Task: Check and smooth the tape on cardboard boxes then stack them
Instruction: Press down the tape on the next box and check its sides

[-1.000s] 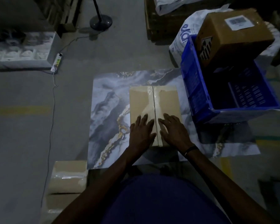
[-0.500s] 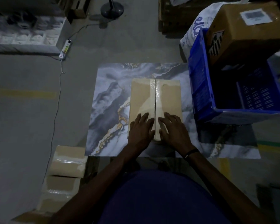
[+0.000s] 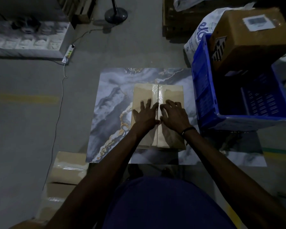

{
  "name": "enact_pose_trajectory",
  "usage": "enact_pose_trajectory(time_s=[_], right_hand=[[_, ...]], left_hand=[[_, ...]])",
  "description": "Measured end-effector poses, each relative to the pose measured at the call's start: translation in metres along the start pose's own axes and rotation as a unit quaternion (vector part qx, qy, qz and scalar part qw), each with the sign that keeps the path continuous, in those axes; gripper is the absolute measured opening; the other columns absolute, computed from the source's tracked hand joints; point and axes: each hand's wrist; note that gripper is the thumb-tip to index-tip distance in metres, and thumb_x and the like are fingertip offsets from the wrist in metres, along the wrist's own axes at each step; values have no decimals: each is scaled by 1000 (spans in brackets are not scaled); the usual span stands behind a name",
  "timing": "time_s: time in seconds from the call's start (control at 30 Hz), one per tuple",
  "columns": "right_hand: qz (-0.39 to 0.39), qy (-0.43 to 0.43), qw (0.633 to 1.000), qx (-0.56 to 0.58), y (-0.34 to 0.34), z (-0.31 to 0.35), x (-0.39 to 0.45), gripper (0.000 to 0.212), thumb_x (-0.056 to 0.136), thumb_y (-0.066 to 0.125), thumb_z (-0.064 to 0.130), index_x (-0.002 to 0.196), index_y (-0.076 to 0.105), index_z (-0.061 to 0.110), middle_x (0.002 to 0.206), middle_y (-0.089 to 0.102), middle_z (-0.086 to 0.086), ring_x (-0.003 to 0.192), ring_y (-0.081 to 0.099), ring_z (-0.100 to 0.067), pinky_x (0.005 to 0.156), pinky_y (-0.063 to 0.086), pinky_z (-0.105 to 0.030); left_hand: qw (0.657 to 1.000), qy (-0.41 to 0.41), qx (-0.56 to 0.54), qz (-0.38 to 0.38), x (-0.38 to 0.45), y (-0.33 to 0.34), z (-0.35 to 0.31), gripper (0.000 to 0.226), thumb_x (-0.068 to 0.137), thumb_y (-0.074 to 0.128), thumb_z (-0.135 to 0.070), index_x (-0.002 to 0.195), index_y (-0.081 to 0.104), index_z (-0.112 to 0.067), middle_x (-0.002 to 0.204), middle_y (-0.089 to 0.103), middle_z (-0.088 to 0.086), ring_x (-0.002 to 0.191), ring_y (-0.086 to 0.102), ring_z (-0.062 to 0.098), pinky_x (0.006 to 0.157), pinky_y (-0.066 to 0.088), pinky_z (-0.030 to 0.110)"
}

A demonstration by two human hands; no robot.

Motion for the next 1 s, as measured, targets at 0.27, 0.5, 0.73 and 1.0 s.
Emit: enact_pose_trajectory(time_s=[0.27, 0.5, 0.73, 1.0], right_hand=[[11, 17, 1000, 0, -10, -3, 19, 58, 94, 60, 38, 148, 46, 23, 158, 36, -8, 137, 36, -38, 101, 45, -52], [28, 20, 999, 28, 10, -2, -23, 62, 95, 64, 31, 152, 41, 23, 163, 28, -7, 145, 29, -34, 108, 40, -50], [9, 8, 1000, 13, 27, 2, -39, 61, 99, 58, 32, 155, 36, 22, 166, 26, -9, 149, 25, -34, 113, 38, -52], [11, -36, 999, 30, 44, -1, -83, 59, 99, 57, 28, 155, 39, 20, 164, 31, -11, 149, 28, -34, 116, 37, -48]], left_hand=[[999, 16, 1, 50, 18, -23, 0, 122, 70, 90, -48, 162, 11, -35, 170, -16, 5, 153, -18, 42, 108, 10, 83], [999, 40, 8, 29, -29, 5, 0, 91, 87, 78, -36, 160, 25, -26, 171, 6, 7, 156, 5, 37, 114, 30, 67], [998, 55, -3, -18, -54, 19, 0, 69, 95, 69, -30, 155, 36, -23, 169, 17, 5, 155, 13, 33, 115, 30, 62], [992, 109, -16, -65, -103, 45, 21, 46, 98, 64, -12, 143, 57, -12, 160, 39, 13, 149, 32, 35, 109, 44, 47]])
Point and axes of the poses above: each hand's wrist, its own x-axis towards the middle knuckle, its own y-axis out of the palm, z = x × y
